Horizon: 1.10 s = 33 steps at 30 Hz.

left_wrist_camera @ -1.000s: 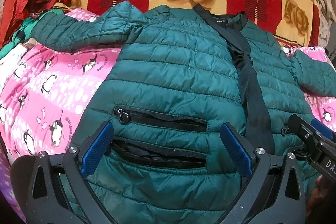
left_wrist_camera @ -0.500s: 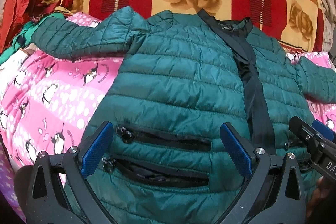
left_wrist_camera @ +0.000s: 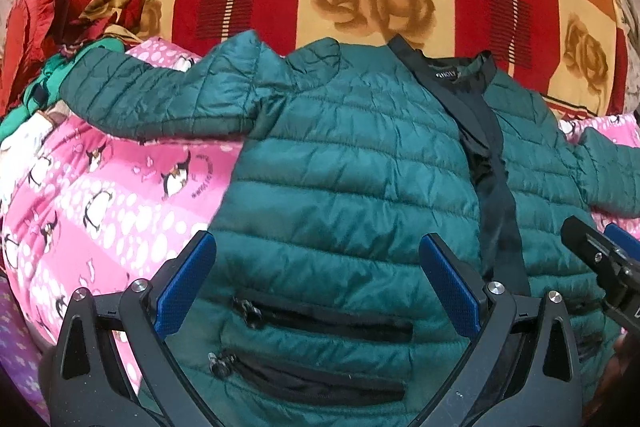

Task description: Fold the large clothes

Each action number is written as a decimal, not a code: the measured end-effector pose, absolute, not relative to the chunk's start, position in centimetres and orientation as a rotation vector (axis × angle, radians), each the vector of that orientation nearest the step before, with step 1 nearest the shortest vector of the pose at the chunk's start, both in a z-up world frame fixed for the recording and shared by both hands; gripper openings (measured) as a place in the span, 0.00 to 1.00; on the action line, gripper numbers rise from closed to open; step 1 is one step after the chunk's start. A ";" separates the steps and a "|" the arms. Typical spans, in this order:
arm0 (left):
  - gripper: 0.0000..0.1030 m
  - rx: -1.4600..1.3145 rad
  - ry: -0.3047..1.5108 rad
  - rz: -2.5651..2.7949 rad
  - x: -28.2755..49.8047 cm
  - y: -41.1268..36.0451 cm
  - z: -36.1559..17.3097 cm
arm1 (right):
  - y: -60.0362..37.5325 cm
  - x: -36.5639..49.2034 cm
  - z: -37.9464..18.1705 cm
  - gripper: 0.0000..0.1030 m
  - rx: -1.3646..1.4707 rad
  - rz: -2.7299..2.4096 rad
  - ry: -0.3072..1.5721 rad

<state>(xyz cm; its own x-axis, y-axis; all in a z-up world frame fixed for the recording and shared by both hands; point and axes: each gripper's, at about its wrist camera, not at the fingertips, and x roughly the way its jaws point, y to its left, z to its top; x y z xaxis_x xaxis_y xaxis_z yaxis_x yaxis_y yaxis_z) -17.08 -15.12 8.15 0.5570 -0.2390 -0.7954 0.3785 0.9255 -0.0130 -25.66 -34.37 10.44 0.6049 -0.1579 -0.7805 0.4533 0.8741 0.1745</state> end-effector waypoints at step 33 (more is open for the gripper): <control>0.99 0.183 0.864 -0.295 -9.8 -16.4 6.9 | -36.7 -18.3 8.2 0.96 0.326 -0.329 0.845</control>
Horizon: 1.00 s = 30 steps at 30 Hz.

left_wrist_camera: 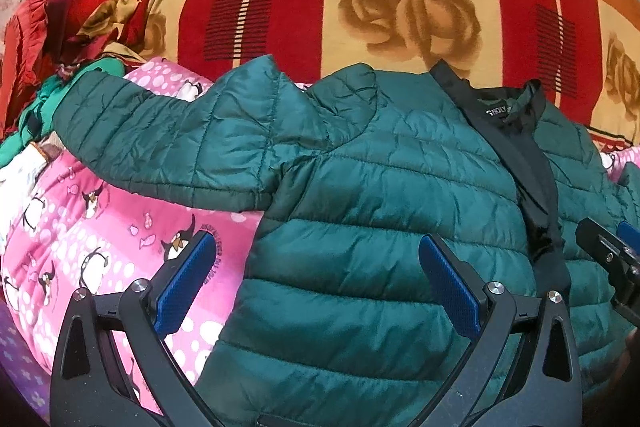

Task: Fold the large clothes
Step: 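Move the left tool to the sleeve cuff and close on it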

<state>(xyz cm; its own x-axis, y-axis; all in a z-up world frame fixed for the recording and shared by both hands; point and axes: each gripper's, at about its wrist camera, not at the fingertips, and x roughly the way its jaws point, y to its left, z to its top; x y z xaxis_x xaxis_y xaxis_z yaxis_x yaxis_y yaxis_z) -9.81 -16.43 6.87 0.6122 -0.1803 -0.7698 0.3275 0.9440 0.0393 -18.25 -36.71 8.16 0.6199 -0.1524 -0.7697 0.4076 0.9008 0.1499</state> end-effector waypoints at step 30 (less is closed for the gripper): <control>0.99 0.067 0.921 -0.183 -3.3 -10.9 6.5 | -37.6 -15.4 5.0 0.96 0.316 -0.276 0.888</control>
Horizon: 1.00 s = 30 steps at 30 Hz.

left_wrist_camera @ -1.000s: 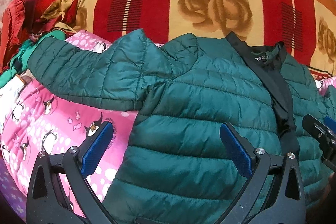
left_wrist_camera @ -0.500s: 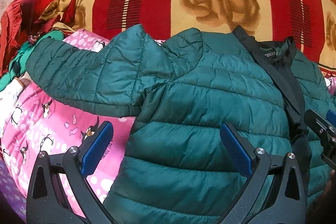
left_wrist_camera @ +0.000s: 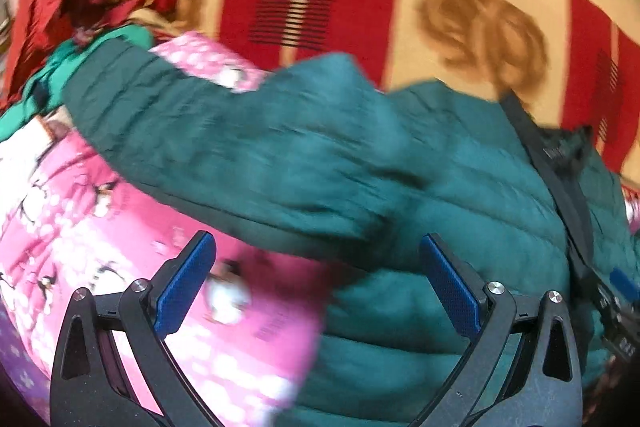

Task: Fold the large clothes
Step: 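Move the left tool to the sleeve cuff and close on it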

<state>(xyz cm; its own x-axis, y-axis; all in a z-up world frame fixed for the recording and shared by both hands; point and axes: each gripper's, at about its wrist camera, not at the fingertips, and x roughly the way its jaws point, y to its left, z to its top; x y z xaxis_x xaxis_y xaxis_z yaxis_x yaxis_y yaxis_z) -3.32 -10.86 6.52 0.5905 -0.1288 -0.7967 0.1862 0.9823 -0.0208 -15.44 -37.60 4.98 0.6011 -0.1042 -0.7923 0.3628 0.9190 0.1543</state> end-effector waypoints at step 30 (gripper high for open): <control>0.27 -0.229 0.870 0.200 14.7 10.2 5.3 | -38.1 -15.3 3.3 0.96 0.354 -0.247 0.926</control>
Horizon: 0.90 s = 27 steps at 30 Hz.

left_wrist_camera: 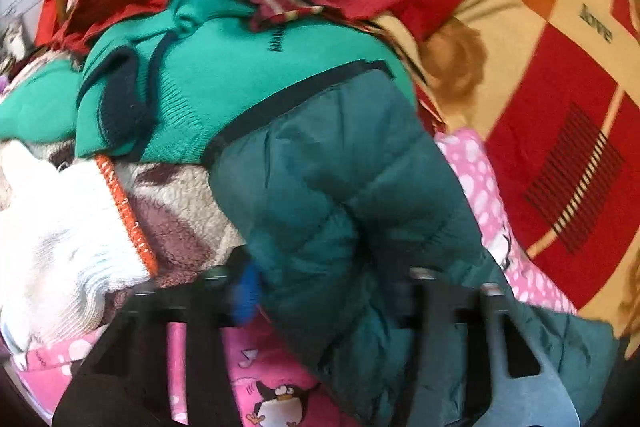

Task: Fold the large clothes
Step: 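Move the left tool to the sleeve cuff and close on it, then lift the held sleeve with the left tool and fold it across the jacket body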

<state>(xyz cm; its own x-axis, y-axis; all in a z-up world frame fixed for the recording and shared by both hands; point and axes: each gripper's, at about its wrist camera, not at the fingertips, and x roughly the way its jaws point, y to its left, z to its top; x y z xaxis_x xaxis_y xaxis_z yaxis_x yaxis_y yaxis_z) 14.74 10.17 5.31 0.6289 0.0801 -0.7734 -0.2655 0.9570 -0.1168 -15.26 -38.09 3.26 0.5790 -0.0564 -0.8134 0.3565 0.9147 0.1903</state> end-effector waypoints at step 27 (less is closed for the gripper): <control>0.09 -0.119 0.799 -0.290 1.1 -1.4 14.1 | -41.2 -17.4 5.4 0.96 0.427 -0.300 0.890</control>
<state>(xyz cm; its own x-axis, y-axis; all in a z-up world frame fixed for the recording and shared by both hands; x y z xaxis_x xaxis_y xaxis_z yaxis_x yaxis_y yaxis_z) 1.08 -1.44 14.12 0.6607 -0.3004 -0.6879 0.2107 0.9538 -0.2142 -17.35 -41.20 5.42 0.5965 -0.0756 -0.7991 0.4232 0.8756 0.2331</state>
